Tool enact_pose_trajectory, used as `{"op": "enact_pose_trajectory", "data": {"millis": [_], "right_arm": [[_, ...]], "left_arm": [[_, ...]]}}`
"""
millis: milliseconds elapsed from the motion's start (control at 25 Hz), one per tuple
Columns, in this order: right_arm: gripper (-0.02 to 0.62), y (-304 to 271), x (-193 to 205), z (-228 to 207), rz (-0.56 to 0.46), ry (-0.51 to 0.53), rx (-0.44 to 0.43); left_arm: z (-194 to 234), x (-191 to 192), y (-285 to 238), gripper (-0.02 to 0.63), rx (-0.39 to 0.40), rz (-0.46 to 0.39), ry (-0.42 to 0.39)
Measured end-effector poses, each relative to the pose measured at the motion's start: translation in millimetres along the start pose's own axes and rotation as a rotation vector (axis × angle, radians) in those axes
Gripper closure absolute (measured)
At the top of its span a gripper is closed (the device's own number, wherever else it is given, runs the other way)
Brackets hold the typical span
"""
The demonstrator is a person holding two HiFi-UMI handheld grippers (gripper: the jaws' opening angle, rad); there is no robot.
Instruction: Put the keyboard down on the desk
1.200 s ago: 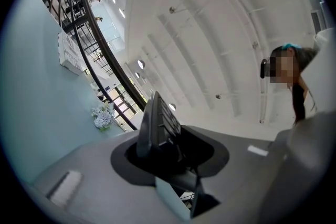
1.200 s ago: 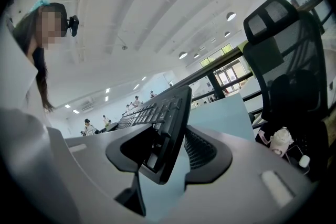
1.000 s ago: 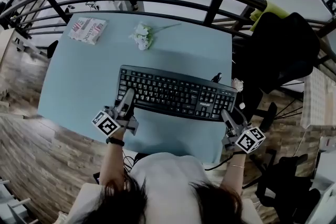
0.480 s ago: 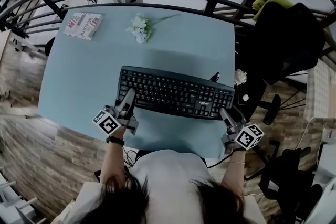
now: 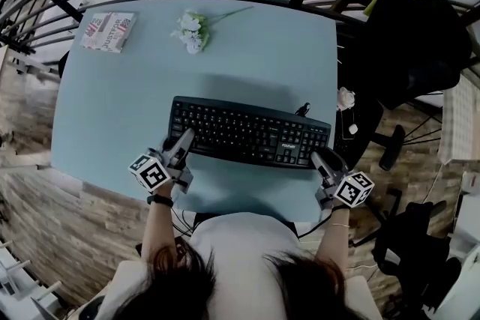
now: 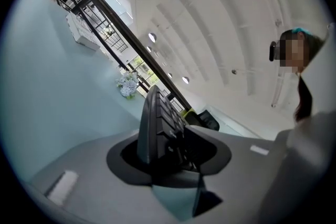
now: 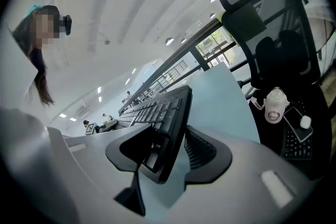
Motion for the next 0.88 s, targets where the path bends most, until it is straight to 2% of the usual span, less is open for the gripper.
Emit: {"op": "enact_pose_trajectory", "data": {"millis": [160, 320, 440, 640, 880], "right_arm": [[0.419, 1, 7, -9, 0.035, -0.019, 0.026], [0.419, 0, 15, -21, 0.059, -0.038, 0.047], [0.419, -4, 20, -26, 0.089, -0.039, 0.069], [0.419, -11, 23, -32, 0.161, 0.002, 0.116], [0.419, -21, 24, -35, 0.216, 0.027, 0.164]], "left_arm": [[7, 8, -8, 0.385, -0.017, 0.078, -0.033], [20, 17, -17, 0.362, -0.038, 0.111, -0.07], [28, 21, -21, 0.339, -0.076, 0.147, -0.103], [38, 29, -22, 0.284, -0.161, 0.247, -0.204], [43, 33, -23, 0.271, -0.204, 0.277, -0.24]]}}
Point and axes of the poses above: the fingertips, and each gripper's own axes: y backward along the fingers, z to its left, x out of its underside, the point moved 8 cm from there along y, backward along the fingers, and after that the axes turned 8 degrees about -x, right-handed, at the moved point
